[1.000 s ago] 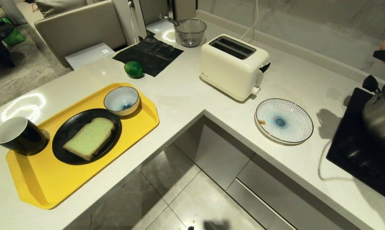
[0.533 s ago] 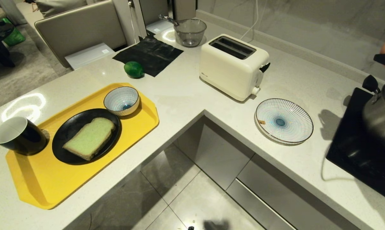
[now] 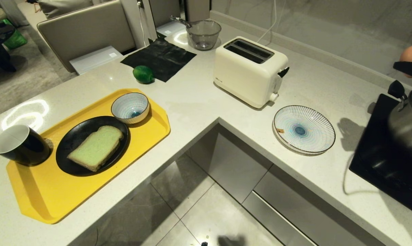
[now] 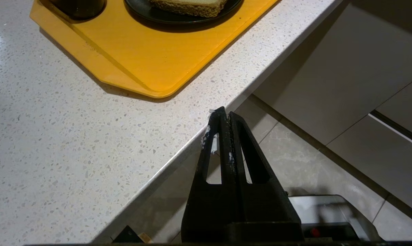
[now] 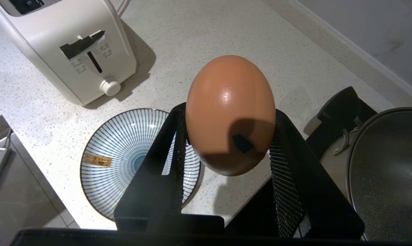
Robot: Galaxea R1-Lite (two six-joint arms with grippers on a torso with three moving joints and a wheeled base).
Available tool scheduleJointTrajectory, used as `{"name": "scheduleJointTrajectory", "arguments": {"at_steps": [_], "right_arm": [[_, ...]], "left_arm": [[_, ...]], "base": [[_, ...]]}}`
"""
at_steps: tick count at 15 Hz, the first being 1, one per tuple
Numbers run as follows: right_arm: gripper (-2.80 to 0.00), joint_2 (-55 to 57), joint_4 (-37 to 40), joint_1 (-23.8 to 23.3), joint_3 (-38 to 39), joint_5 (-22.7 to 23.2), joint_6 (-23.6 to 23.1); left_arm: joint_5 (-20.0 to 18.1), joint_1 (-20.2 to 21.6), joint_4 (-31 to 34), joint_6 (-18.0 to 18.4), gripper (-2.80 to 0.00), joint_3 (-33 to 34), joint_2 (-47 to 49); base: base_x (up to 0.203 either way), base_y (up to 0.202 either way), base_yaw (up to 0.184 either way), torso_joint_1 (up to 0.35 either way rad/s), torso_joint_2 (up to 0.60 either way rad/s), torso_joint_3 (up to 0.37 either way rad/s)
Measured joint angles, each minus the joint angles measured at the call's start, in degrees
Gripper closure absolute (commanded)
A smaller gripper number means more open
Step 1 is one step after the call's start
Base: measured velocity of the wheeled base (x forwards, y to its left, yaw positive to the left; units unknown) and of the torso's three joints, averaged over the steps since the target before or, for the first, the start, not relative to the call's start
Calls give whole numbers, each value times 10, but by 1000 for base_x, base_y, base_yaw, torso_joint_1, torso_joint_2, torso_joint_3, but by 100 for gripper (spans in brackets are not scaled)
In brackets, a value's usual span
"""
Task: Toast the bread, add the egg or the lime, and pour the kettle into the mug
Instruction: Put the egg in the bowl
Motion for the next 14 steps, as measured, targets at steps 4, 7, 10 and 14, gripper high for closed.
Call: {"name": "scheduleJointTrajectory", "arguments": {"at_steps": [4, 7, 10, 14], "right_arm": [[0, -1, 0, 0, -3, 0, -1], [0, -3, -1, 0, -5, 0, -1], [0, -8, -1, 0, -5, 9, -1], [0, -13, -2, 0, -5, 15, -1]], "left_arm": [[0, 0, 0, -1, 0, 0, 0], [0, 1, 0, -2, 0, 0, 0], [0, 0, 1, -1, 0, 0, 0], [0, 0, 0, -1, 0, 0, 0]], "base": [[0, 0, 0, 0, 0, 0], [0, 0, 0, 0, 0, 0], [0, 0, 0, 0, 0, 0], [0, 0, 0, 0, 0, 0]]}}
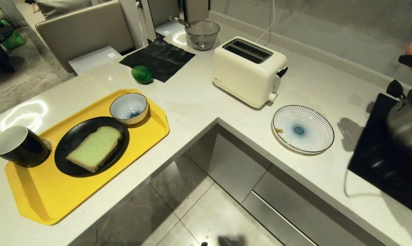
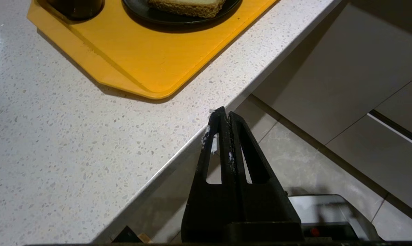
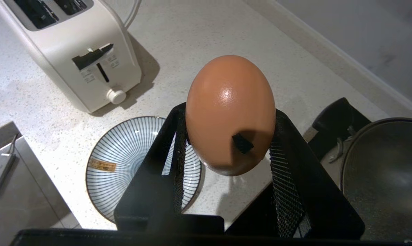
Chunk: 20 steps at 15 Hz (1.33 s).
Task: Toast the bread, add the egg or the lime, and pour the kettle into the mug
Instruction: Put the egg in the bowl
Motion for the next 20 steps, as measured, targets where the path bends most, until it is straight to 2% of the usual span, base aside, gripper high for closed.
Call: {"name": "scheduleJointTrajectory", "arguments": {"at_steps": [20], "right_arm": [[0, 6, 1, 0, -1, 37, -14]], "left_arm": [[0, 0, 0, 0, 0, 0, 0]], "base": [[-1, -8, 161, 3, 2, 2]]}}
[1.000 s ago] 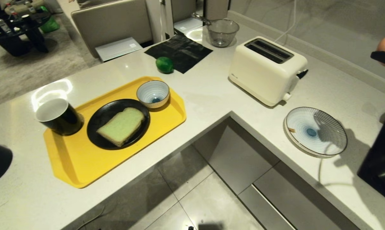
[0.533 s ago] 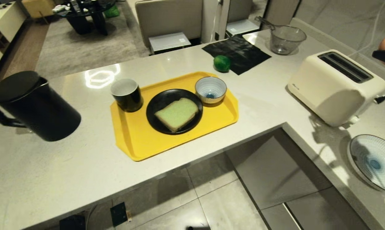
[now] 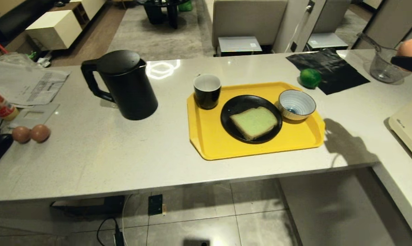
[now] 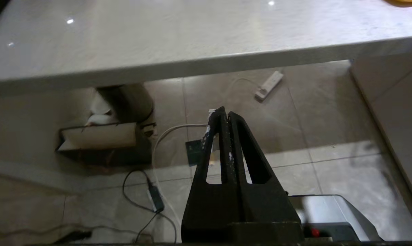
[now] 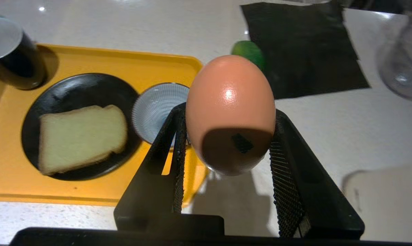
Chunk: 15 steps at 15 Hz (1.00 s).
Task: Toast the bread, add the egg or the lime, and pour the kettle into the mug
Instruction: Put the egg in the bowl
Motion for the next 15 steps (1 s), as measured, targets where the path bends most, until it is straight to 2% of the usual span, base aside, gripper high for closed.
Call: {"name": "scheduleJointTrajectory", "arguments": {"at_steps": [3, 7, 13, 15], "right_arm": [[0, 18, -9, 0, -6, 0, -1], [0, 70, -80, 0, -28, -24, -2], [0, 136, -80, 7, -74, -30, -7], [0, 149, -58, 17, -84, -26, -18]], "left_arm": [[0, 1, 0, 0, 0, 0, 0], [0, 0, 0, 0, 0, 0, 0], [0, 0, 0, 0, 0, 0, 0], [0, 0, 0, 0, 0, 0, 0]], "base": [[0, 0, 0, 0, 0, 0], [0, 0, 0, 0, 0, 0], [0, 0, 0, 0, 0, 0], [0, 0, 0, 0, 0, 0]]}}
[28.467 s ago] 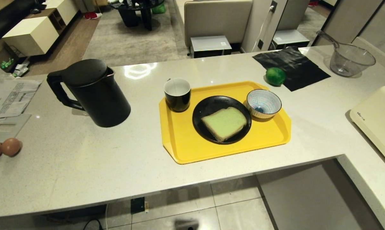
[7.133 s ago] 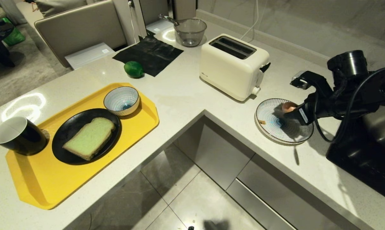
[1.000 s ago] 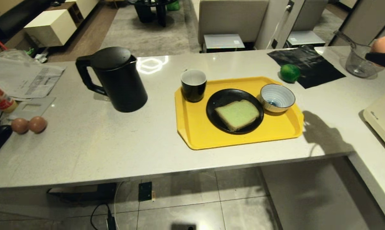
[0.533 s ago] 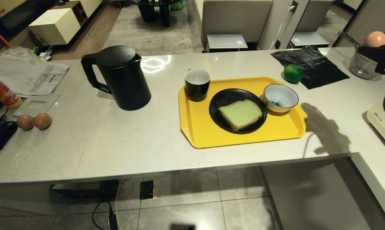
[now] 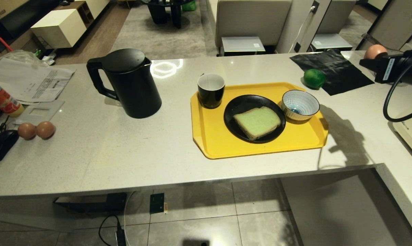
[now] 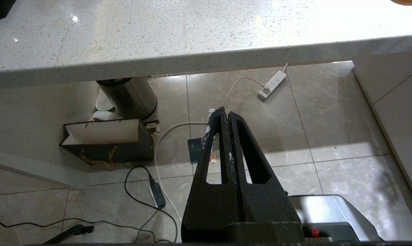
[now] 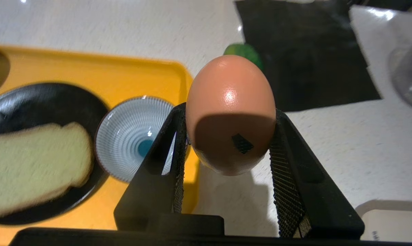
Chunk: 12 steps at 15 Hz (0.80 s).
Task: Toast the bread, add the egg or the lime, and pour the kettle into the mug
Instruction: Put the egg in the bowl
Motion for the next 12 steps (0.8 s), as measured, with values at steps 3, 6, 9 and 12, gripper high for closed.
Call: {"name": "scheduleJointTrajectory", "arguments": {"at_steps": [3, 6, 9, 12], "right_arm": [[0, 9, 54, 22, -6, 3, -34], [0, 25, 64, 44, -8, -2, -69], [0, 46, 65, 78, -12, -28, -91], [0, 76, 64, 108, -24, -61, -121]], "left_arm": [[0, 0, 0, 0, 0, 0, 0], [-1, 0, 0, 1, 0, 0, 0], [0, 0, 0, 0, 0, 0, 0], [0, 0, 0, 0, 0, 0, 0]], "base": [[0, 0, 0, 0, 0, 0], [0, 0, 0, 0, 0, 0], [0, 0, 0, 0, 0, 0], [0, 0, 0, 0, 0, 0]]}}
